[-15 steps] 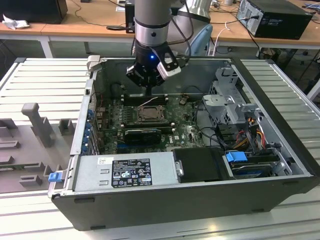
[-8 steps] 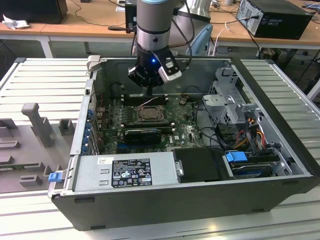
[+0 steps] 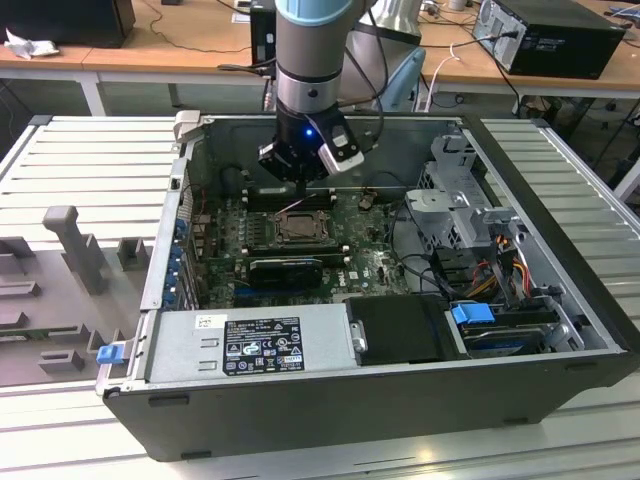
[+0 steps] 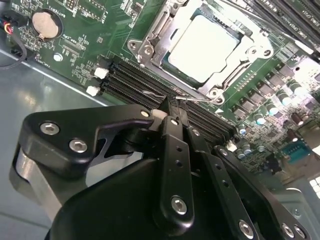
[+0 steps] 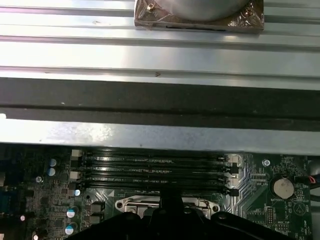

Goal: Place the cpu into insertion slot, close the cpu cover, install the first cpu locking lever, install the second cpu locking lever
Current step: 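Install the first cpu locking lever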

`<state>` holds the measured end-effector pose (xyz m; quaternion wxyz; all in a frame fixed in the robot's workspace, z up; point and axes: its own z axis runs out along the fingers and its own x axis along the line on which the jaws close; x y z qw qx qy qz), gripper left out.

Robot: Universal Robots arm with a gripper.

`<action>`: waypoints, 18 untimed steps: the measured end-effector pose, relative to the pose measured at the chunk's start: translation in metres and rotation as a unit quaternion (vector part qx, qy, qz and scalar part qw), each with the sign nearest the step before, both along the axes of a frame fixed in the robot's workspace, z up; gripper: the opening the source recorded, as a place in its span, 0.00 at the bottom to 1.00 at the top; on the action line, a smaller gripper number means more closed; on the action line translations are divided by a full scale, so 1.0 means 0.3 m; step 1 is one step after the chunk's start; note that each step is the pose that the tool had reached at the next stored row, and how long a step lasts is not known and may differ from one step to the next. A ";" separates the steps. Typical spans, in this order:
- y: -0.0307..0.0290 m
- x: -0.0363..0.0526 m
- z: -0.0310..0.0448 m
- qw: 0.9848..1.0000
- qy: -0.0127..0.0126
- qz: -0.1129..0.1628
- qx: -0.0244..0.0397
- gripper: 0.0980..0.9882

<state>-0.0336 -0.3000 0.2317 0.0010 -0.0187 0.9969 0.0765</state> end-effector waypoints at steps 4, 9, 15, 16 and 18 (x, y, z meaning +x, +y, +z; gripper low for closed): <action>0.005 0.012 -0.010 1.000 0.000 0.001 0.000 0.01; 0.011 0.023 -0.022 1.000 0.000 0.001 0.000 0.01; 0.019 0.033 -0.044 1.000 0.000 0.006 0.000 0.01; 0.019 0.034 -0.047 1.000 0.000 0.007 0.000 0.01; 0.020 0.041 -0.056 1.000 0.000 0.009 0.000 0.01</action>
